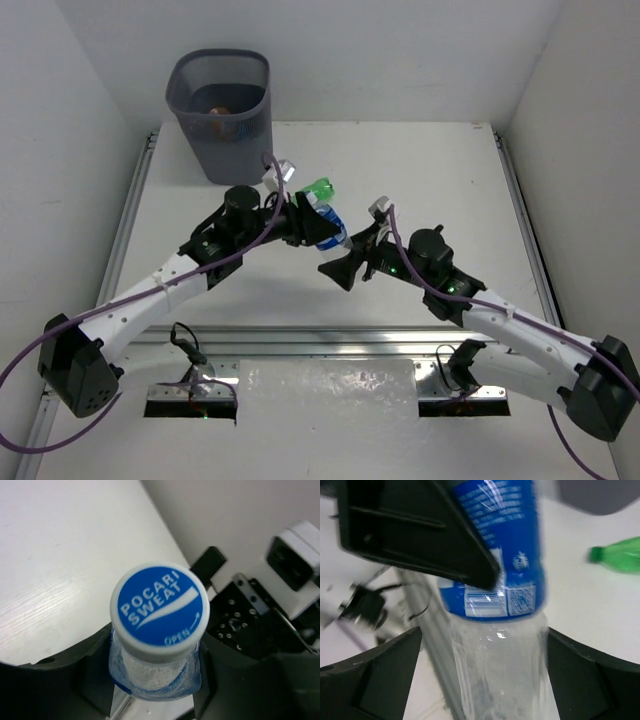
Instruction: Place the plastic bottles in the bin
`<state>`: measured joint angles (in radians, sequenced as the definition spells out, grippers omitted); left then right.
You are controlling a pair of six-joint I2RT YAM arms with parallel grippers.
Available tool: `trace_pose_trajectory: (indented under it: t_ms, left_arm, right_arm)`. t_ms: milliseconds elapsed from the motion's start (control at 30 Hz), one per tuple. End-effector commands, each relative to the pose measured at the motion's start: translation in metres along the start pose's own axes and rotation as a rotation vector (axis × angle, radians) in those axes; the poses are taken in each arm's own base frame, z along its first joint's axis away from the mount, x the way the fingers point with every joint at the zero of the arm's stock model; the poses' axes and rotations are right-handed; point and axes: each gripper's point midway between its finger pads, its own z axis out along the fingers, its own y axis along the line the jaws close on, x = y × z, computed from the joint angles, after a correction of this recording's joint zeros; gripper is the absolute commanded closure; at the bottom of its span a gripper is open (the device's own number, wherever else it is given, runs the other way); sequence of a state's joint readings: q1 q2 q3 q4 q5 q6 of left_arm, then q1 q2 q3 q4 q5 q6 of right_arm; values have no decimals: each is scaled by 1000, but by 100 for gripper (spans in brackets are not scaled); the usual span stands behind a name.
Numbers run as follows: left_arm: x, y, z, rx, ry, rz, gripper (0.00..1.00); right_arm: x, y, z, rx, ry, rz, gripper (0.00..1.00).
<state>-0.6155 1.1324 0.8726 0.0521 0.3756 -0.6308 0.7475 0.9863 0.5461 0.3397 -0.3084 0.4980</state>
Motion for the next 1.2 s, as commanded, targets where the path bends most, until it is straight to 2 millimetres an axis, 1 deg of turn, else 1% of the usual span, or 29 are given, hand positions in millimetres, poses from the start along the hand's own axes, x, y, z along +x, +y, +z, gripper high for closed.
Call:
trace_pose_trajectory:
  t_ms: [0, 33, 67, 100, 133, 167, 200, 233, 267, 300, 400, 433, 467, 500, 567, 667, 733, 767, 800, 833, 900, 933, 967, 1000, 1033, 1067, 1100, 1133, 1167]
  left_arm:
    - [-84, 6, -14, -236, -244, 61, 100]
    - [-102, 17, -21, -347, -298, 71, 100]
    - [-133, 44, -41, -557, -431, 77, 100]
    - [-165, 47, -53, -657, -507, 99, 100]
    - [-187, 73, -78, -826, -575, 100, 100]
    - [-203, 85, -87, -885, -604, 101, 100]
    - [-229, 92, -92, -924, -645, 99, 100]
    - [-252, 112, -116, -997, -707, 80, 100]
    - [-273, 112, -127, -1013, -768, 77, 100]
    - [-293, 132, -137, -1055, -818, 69, 100]
    - [-342, 151, -134, -1055, -851, 97, 100]
    - [-356, 151, -130, -1045, -859, 112, 100]
    - [-381, 135, -136, -1022, -917, 135, 100]
    - [-383, 166, -122, -1060, -871, 134, 100]
    - [-406, 181, -117, -1056, -891, 139, 100]
    - [-419, 202, -108, -1055, -882, 151, 97]
    - [-423, 209, -103, -1056, -890, 168, 68]
    - [-420, 222, -95, -1068, -867, 178, 45]
    - [-416, 229, -90, -1074, -846, 181, 6]
    - [-413, 235, -88, -1085, -831, 179, 0]
    - [-406, 243, -87, -1109, -799, 164, 0]
    - [-403, 242, -88, -1114, -792, 159, 0]
    - [-403, 230, -97, -1115, -787, 158, 0]
    - [-402, 222, -108, -1137, -796, 147, 0]
    - [-400, 211, -119, -1152, -808, 130, 0]
    - [-400, 181, -141, -1149, -845, 113, 0]
    - [-389, 179, -148, -1161, -828, 96, 0]
    - [-389, 138, -177, -1126, -888, 94, 0]
    - [-379, 126, -183, -1097, -891, 71, 0]
  right_arm:
    - [-37, -18, -16, 180, -141, -12, 1]
    - [-33, -39, -25, 305, -140, 15, 1]
    - [-13, -64, -38, 458, -88, 80, 1]
    - [-14, -95, -59, 662, -127, 99, 1]
    - [-8, -105, -72, 744, -127, 138, 1]
    - [6, -117, -86, 822, -80, 142, 1]
    - [13, -124, -95, 868, -73, 135, 1]
    - [14, -125, -100, 875, -76, 125, 1]
    - [17, -126, -103, 879, -73, 122, 1]
    - [22, -128, -106, 888, -65, 116, 1]
    - [29, -129, -111, 895, -43, 111, 1]
    - [33, -131, -112, 901, -28, 107, 1]
    - [36, -132, -111, 900, -19, 105, 1]
    - [39, -133, -110, 900, -6, 101, 1]
    - [45, -136, -105, 891, 23, 107, 1]
    - [48, -138, -95, 853, 54, 133, 1]
    - [47, -140, -87, 814, 65, 163, 1]
    - [50, -143, -81, 803, 87, 182, 1]
    - [50, -145, -77, 792, 96, 201, 1]
    - [46, -151, -74, 787, 89, 226, 1]
    - [40, -155, -55, 755, 116, 281, 1]
    - [38, -158, -48, 752, 123, 294, 1]
    - [16, -156, -33, 728, 93, 301, 1]
    - [25, -166, -19, 745, 126, 345, 1]
    - [22, -172, -10, 760, 125, 377, 1]
    - [-6, -176, 7, 782, 49, 447, 1]
    - [14, -191, 18, 842, 111, 497, 1]
    - [14, -197, 27, 868, 105, 526, 1]
    - [-13, -204, 43, 900, 27, 553, 1]
